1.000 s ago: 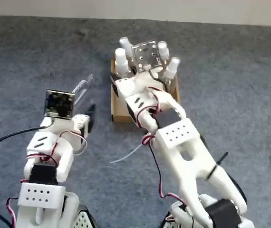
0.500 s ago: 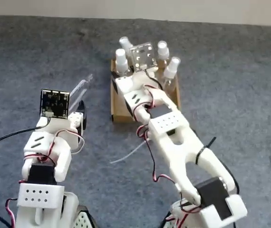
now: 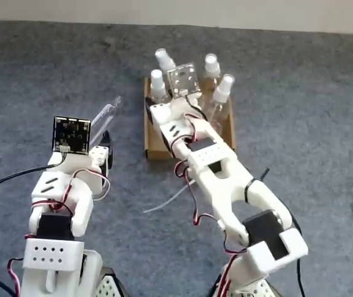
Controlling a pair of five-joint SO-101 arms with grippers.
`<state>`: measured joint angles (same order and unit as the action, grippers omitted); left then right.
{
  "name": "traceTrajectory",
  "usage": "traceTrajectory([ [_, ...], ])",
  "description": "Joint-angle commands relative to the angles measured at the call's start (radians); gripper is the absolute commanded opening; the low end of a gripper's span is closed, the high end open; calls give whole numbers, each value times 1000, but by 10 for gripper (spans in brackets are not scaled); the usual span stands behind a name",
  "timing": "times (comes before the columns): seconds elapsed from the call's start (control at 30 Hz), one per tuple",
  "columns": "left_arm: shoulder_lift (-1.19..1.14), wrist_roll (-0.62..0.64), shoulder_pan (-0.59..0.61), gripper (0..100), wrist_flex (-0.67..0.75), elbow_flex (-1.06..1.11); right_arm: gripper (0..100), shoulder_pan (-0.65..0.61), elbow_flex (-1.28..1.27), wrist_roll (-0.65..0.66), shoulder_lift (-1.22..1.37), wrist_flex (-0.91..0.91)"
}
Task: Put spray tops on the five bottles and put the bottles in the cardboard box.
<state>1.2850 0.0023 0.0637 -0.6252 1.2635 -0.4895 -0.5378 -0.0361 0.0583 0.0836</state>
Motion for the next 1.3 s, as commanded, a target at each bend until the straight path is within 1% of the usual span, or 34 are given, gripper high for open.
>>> traceTrajectory([
  [0.0, -4, -2, 7, 102, 23, -5, 4, 24, 110, 8, 12, 25],
  [0.5, -4, -2, 7, 102, 25, -5, 5, 21, 136, 9, 45, 13],
  [0.63, -5, -2, 7, 102, 25, -5, 10, 21, 143, 9, 44, -97],
  [0.93, -5, -2, 7, 101, 25, -5, 12, 21, 143, 14, 44, -110],
  [1.13, -7, -2, 7, 101, 25, -5, 112, 19, 143, 9, 44, -111],
  [1.27, -7, -2, 7, 101, 25, -5, 146, 19, 143, 11, 42, -111],
])
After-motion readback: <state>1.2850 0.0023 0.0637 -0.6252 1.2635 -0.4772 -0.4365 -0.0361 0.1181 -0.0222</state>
